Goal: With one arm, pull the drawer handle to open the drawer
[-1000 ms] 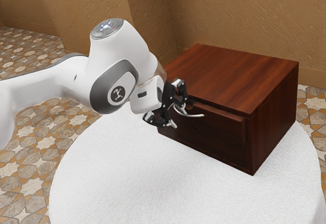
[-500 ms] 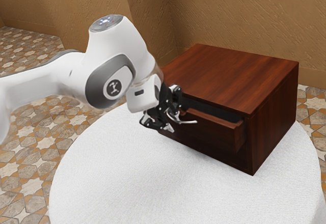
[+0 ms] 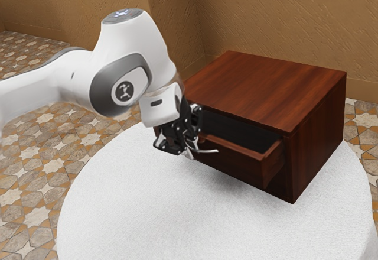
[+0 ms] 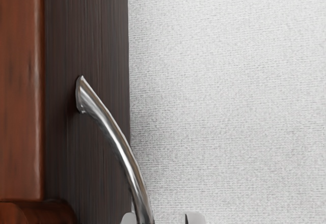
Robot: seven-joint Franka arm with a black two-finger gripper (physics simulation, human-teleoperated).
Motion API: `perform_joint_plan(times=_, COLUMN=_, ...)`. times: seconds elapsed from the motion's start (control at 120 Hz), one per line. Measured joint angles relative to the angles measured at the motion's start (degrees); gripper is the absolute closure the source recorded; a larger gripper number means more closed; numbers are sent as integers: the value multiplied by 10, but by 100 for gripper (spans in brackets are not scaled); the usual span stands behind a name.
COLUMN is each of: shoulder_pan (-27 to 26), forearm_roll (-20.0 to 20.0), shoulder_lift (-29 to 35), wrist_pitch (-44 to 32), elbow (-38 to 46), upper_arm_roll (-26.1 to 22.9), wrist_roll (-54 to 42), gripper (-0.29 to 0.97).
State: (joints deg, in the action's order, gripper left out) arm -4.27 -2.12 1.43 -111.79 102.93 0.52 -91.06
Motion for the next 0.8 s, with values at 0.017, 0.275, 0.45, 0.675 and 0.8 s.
perform_joint_plan(times=0.017, shoulder_pan=1, forearm_roll=0, shoulder_lift=1, wrist_pitch=2, elbow=0, upper_arm_roll=-1, wrist_roll=1, gripper=67)
perform_joint_plan(times=0.275, shoulder_pan=3, forearm_roll=-1, shoulder_lift=22, wrist_pitch=24, elbow=10, upper_arm_roll=0, wrist_roll=20, gripper=67)
perform_joint_plan(times=0.45, shoulder_pan=3, forearm_roll=0, shoulder_lift=40, wrist_pitch=31, elbow=30, upper_arm_roll=-1, wrist_roll=30, gripper=67)
perform_joint_plan(times=0.675, shoulder_pan=0, forearm_roll=0, shoulder_lift=60, wrist_pitch=34, elbow=55, upper_arm_roll=-1, wrist_roll=41, gripper=69)
perform_joint_plan(times=0.8, shoulder_pan=1, forearm_roll=0, shoulder_lift=72, wrist_pitch=34, elbow=68, upper_arm_roll=-1, wrist_roll=46, gripper=71)
